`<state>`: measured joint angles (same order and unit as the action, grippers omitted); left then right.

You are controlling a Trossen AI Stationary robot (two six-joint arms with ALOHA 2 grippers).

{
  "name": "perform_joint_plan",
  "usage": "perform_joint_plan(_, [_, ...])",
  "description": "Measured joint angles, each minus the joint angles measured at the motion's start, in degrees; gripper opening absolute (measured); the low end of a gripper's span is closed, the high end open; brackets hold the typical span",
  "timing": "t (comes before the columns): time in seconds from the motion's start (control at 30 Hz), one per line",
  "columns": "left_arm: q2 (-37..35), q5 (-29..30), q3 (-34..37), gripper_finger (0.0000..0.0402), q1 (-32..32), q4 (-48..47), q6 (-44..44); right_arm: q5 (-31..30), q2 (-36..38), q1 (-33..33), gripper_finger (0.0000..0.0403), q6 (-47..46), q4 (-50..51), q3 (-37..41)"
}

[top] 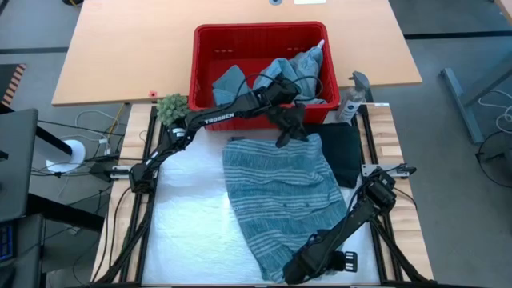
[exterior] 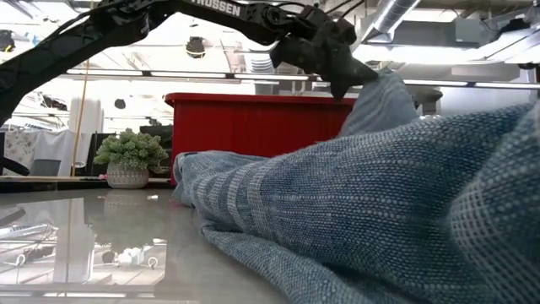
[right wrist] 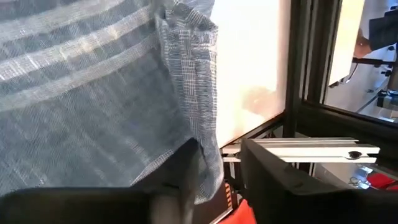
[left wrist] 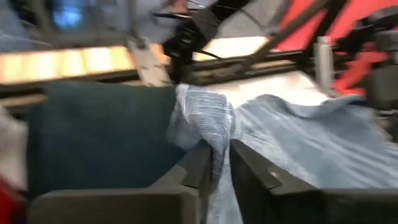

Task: Fold Laundry from Bin
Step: Fold the blue polo shirt

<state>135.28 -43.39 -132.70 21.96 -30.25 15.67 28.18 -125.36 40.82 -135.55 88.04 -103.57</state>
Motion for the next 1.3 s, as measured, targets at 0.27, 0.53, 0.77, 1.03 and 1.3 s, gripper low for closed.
perform_joint_plan(0.27, [-0.3,-9.0,-1.7,0.0159,0.8,-11.8,2.8,-0.8,0.0,0.4,0.0251,0.1,-3.0,-0.2])
perform_joint_plan(0.53, [-3.8,11.7,-2.1,0.0238,1.2,-16.5,14.5,-3.0,0.3,1.2,0.0260,0.1,2.0,-3.3])
perform_joint_plan(0.77, [-6.4,8.9,-2.2,0.0249,1.9,-18.1,8.1,-10.7,2.1,0.5,0.0260,0.9,2.0,-3.3])
perform_joint_plan(1.03, [-17.4,-13.5,-2.2,0.0249,5.4,-26.1,-3.5,-32.3,11.2,-3.6,0.0243,8.8,2.0,-2.6])
perform_joint_plan(1.3, [-29.9,2.5,-2.2,0.0249,3.3,-38.6,-2.5,-46.1,21.4,-15.9,0.0101,28.8,2.1,6.6])
